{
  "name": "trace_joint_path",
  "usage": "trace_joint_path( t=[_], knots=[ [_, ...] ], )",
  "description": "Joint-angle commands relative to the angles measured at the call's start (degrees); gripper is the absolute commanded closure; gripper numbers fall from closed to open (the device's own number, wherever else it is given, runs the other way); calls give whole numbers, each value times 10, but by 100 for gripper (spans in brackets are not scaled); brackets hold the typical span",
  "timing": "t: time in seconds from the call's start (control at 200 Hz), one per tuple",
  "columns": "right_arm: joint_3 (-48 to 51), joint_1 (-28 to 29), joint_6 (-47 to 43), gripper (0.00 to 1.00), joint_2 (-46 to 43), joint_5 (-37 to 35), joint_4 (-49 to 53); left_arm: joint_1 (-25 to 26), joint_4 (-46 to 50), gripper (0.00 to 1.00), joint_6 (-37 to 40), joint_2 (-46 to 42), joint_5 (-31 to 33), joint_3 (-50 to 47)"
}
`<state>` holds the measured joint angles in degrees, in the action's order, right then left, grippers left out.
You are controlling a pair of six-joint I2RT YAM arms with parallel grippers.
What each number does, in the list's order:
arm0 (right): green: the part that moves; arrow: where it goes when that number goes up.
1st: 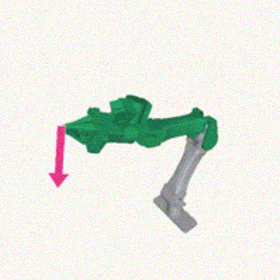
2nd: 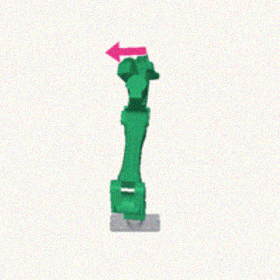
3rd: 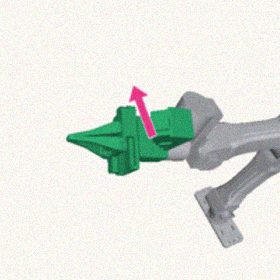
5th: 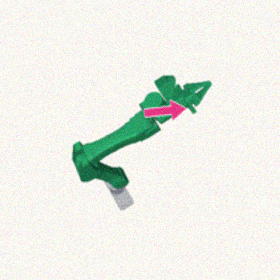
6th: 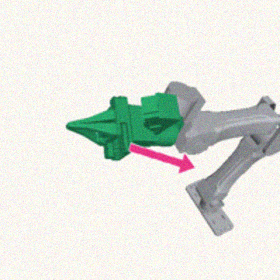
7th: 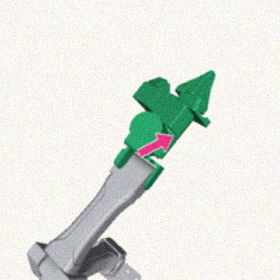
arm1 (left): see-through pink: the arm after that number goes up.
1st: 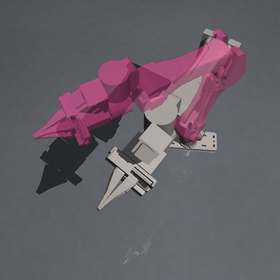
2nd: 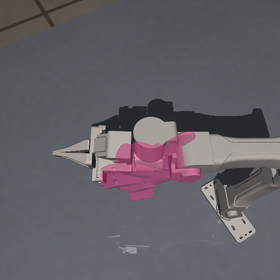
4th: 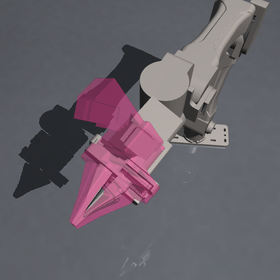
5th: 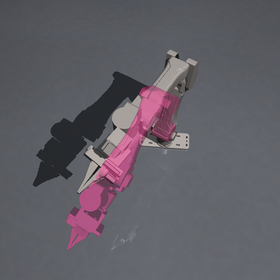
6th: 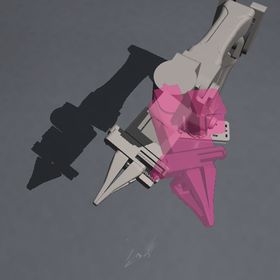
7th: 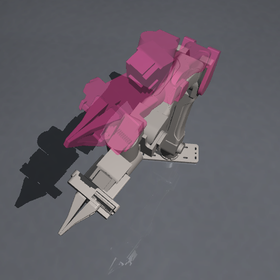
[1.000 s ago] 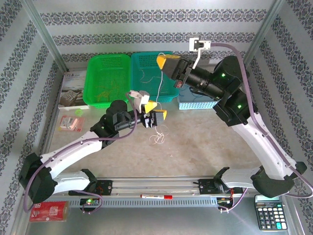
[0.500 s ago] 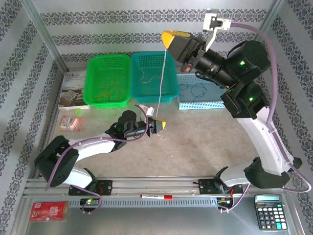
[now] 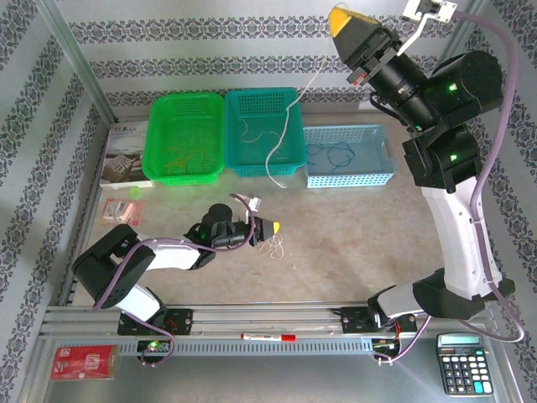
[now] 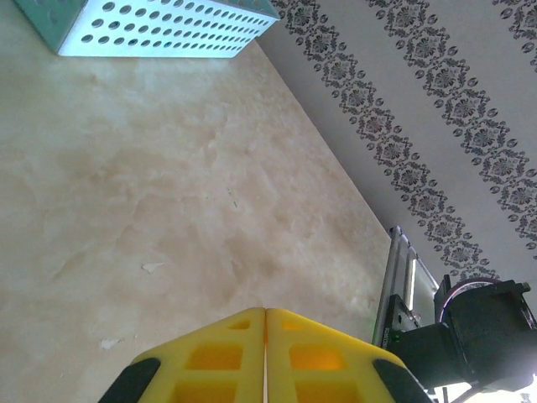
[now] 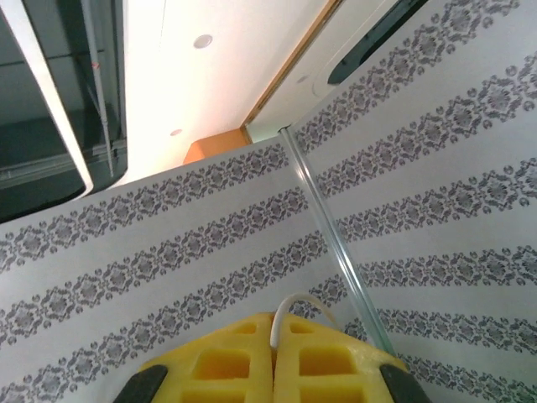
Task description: Untangle the cables
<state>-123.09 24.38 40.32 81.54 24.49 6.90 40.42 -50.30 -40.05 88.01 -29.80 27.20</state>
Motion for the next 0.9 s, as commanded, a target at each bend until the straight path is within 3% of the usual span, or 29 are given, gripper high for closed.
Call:
trace_joint_path(
  t=[0.0, 0.15, 0.315, 0.54, 0.794, 0.894],
  knots=[
    [-20, -10, 21, 100, 3, 3, -24, -1, -62, 92, -14, 5, -3, -16],
    [-10, -14, 21, 100, 12, 13, -16, -2, -69, 84, -23, -8, 0, -24],
    [8, -15, 3, 100, 22, 10, -7, -2, -40, 60, -19, -50, 7, -21],
    [27, -19, -16, 100, 41, 5, -7, -2, 45, 37, -1, -143, 37, -15],
    [21, -19, -17, 100, 81, 12, -18, -3, 221, 3, 36, -297, 159, 9],
    [3, -19, -19, 100, 110, 16, -18, -3, 284, 0, 48, -354, 218, 20]
  ],
)
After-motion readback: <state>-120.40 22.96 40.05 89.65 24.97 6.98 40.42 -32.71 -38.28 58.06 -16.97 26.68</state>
